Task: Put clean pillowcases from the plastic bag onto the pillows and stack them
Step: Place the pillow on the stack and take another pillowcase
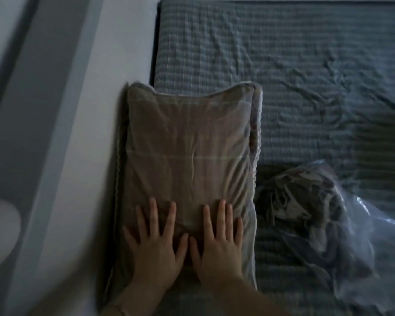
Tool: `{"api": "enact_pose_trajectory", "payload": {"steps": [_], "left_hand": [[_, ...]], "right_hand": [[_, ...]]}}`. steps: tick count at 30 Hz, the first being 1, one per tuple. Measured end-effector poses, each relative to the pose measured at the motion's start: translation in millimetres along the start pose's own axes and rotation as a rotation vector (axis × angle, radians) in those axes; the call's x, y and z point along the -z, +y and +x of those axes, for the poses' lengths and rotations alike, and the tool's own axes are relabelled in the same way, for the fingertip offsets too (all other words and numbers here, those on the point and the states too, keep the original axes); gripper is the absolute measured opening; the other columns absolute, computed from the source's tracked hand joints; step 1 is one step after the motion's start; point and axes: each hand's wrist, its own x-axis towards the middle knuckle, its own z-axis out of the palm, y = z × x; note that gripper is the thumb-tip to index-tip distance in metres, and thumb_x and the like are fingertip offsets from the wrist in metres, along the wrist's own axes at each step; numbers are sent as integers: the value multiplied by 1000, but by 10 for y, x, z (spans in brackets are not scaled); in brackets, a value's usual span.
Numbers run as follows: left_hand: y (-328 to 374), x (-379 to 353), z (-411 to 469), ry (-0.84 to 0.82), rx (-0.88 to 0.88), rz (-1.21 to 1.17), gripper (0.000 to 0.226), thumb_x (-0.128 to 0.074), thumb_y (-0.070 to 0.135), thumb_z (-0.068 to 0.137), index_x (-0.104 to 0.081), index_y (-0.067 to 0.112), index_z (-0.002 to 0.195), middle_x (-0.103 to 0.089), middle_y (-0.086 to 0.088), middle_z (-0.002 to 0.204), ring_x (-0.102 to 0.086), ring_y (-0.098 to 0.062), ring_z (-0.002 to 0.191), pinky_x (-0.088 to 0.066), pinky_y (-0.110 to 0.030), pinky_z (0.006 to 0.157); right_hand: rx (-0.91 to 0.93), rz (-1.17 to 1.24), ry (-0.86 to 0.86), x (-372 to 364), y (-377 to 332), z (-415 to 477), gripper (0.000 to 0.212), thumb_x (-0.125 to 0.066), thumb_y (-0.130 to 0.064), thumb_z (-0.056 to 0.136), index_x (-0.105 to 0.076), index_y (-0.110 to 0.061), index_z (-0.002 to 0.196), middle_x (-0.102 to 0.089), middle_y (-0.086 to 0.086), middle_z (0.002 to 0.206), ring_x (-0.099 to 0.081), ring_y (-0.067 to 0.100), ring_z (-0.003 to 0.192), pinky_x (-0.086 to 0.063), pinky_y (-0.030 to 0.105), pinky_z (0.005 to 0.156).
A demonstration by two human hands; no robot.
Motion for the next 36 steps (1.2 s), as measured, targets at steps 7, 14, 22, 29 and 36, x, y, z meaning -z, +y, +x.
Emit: {"api": "enact_pose_trajectory", "payload": {"steps": [7,14,22,29,36], "left_hand": [[-122,-105,212,28,354,-284,81,-37,68,83,5,42,146,15,-4,157,2,-43,141,-21,-68,103],[-53,-7,-29,-147,713,-317,75,-26,51,96,6,9,149,0,-24,154,-14,-43,139,-18,-54,111],[1525,447,-889,-208,-302,-145,44,-48,26,91,-42,17,134,-27,-9,146,-35,-28,131,-33,-34,105],[3203,-120,-1403,-394,-686,-209,33,-53,33,88,-61,32,120,9,-9,157,7,-28,144,-8,-35,118],[3999,-861,-1132,-267,-215,-439,66,-52,31,93,-20,13,148,-20,-4,155,-25,-19,140,-32,-36,111]], "right_hand": [[42,-6,-33,-27,-146,321,77,-6,-65,78,6,-31,146,15,3,153,19,20,139,15,53,109],[51,2,-305,77,212,-447,65,-30,-48,92,-6,-30,150,9,1,157,0,24,145,-14,45,115],[-465,173,-137,1127,1517,-1540,23,-42,-29,92,-63,-19,99,-67,6,97,-62,29,90,-41,27,65],[-825,302,-100,1334,3064,-1998,28,-45,-21,90,-50,-18,63,-58,6,72,-55,24,70,-32,27,51],[-223,387,-217,910,3740,-1375,28,-53,-10,91,-67,-24,111,-47,-13,131,-55,16,111,-46,25,93]]}}
